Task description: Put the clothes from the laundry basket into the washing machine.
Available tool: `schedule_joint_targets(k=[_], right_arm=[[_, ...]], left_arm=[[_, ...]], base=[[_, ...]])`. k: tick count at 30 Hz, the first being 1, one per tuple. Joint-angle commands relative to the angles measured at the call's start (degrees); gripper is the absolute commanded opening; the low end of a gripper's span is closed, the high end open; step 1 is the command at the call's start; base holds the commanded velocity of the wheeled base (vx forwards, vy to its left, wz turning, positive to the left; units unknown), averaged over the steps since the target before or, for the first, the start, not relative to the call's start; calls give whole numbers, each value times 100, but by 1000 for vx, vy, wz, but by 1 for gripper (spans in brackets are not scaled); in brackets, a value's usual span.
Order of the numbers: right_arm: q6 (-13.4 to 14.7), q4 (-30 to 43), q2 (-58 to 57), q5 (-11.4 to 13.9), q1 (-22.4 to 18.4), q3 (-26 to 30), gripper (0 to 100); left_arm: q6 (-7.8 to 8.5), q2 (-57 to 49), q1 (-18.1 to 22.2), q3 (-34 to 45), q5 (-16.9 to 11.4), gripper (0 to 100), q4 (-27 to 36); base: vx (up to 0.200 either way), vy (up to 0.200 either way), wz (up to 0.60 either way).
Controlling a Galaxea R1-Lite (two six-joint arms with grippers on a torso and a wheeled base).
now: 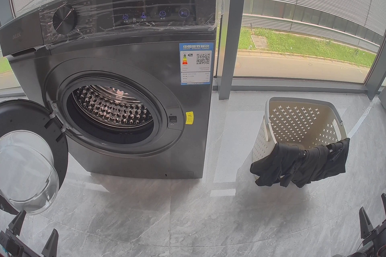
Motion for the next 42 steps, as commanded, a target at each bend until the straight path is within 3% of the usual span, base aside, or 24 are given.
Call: schedule_joint_targets(k=[1, 8, 42], right_arm=[[2, -2, -88, 3, 0, 101, 100], [2, -2, -88, 3, 0, 101, 100], [2, -2, -88, 12, 0, 101, 100]], left_arm=[[1, -104, 4, 101, 1, 100, -1], [1, -104, 4, 101, 1, 100, -1], [1, -104, 4, 101, -8, 100, -1]], base=[[0, -200, 0], [0, -200, 0], [0, 0, -53]])
